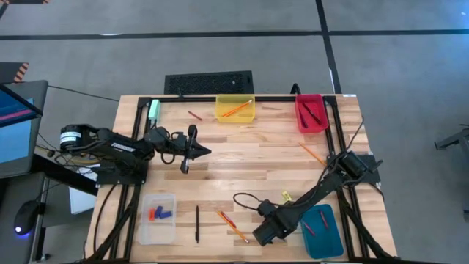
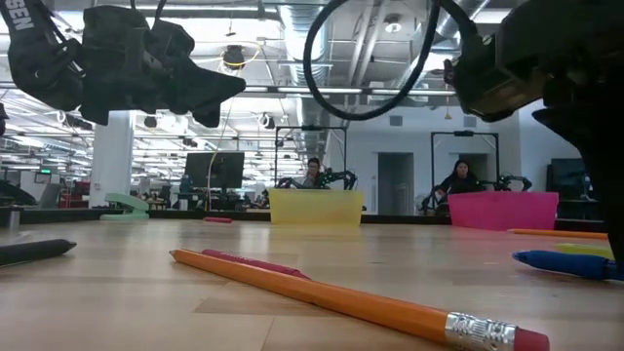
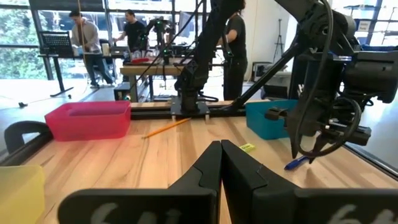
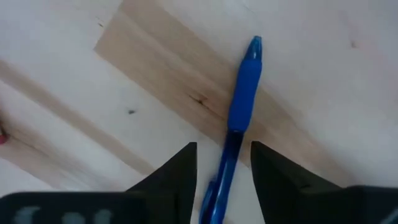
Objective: Sort crayons/erasers/pens/pencils in bins
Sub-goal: Put the blue pen into the red bin
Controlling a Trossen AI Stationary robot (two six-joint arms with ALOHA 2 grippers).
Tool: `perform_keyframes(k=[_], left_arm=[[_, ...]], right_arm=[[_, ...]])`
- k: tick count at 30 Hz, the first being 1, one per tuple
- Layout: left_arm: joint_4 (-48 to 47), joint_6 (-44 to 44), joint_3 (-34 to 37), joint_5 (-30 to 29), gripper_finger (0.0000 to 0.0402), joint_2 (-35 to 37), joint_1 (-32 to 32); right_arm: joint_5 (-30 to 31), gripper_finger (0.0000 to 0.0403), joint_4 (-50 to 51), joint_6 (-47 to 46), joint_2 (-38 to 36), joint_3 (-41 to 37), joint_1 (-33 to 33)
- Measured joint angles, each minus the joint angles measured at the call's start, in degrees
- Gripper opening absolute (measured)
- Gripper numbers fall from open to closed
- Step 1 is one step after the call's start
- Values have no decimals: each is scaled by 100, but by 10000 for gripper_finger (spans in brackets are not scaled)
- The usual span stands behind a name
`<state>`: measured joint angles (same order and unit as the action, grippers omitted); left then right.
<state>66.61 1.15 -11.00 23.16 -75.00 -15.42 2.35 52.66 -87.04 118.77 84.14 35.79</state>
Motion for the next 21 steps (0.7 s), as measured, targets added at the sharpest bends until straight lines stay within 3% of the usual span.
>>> perform_keyframes(k=[11,21], left_arm=[[7,-2,-2,0,0,0,0],[3,0,-1,0,0,0,2]], right_arm=[[-215,68,-32,259,198,12,-123],[-265,20,-74,627,55,-16,-218]])
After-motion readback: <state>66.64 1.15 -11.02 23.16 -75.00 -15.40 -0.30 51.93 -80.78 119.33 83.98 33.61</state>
